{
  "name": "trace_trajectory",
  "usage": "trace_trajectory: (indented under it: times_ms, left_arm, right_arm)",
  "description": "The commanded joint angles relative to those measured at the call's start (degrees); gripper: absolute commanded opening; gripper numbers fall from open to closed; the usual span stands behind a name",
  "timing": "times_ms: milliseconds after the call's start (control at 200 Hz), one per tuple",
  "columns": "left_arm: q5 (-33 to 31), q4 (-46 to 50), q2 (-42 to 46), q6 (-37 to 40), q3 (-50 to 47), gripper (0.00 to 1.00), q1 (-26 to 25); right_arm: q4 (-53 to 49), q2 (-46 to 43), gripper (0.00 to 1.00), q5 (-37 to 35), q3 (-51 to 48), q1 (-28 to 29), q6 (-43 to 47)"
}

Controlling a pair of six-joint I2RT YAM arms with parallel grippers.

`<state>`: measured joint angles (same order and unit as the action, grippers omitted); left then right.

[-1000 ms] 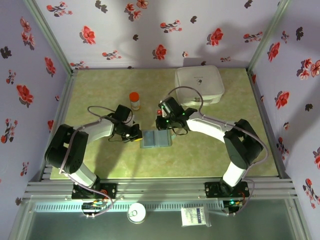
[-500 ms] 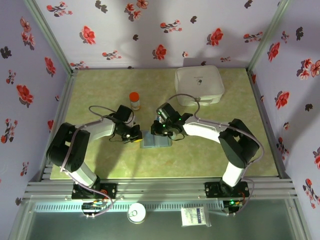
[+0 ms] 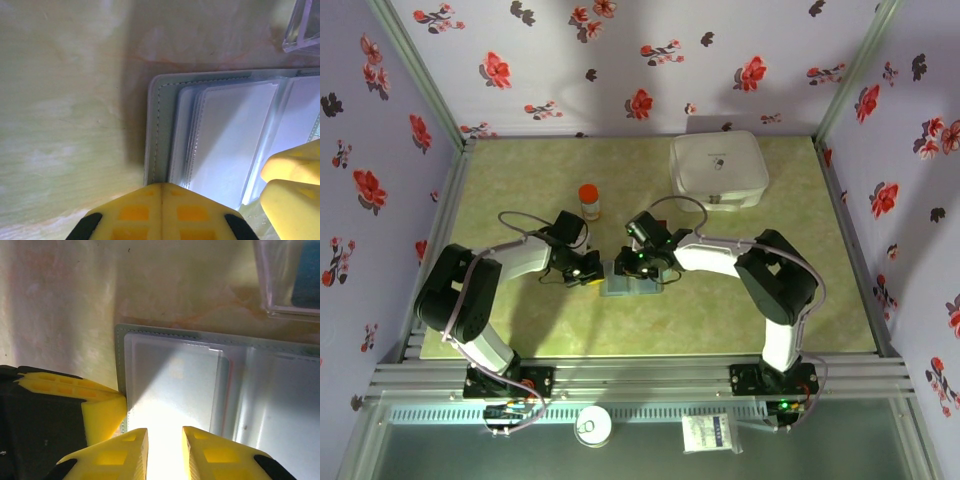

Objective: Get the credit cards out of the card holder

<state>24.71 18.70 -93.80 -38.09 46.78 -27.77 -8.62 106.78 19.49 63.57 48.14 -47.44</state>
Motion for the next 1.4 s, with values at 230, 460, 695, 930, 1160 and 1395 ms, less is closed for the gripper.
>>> trace_trajectory:
  times_ms: [230,460,695,930,1160,1395]
  left_arm:
    - [-1.1,0.8,-0.9,1.6,-0.7,0.00,-0.3]
    - [-1.1,0.6,-0.9,2.0,-1.1,0.00,-0.3]
    - [-1.2,0.0,-0.6,1.8,-1.8,0.00,-0.3]
    - [-1.2,0.2,-0.4,2.0,-2.1,0.00,-0.2]
    - [-1.3,0.2,0.0,1.9,-1.8,0.00,-0.1]
    - [-1.1,0.6,0.8,1.8,-1.2,0.00,0.3]
  right_arm:
    - [-0.5,2.4,0.24,1.8,2.3,0.7,-1.2]
    - [-3.9,2.6,0.24,-0.1,2.8,1.0,-0.7]
    - [-6.2,1.8,0.25,-2.4,2.7,1.0,0.2]
    - [-8.9,0.8,0.24,-4.4,2.9,0.9,1.3]
    - [-9.0,-0.2,0.21,-5.4,1.8,0.8,1.6]
    - [-5.9,-1.0,0.18,-3.3,-0.4,-0.2,1.3]
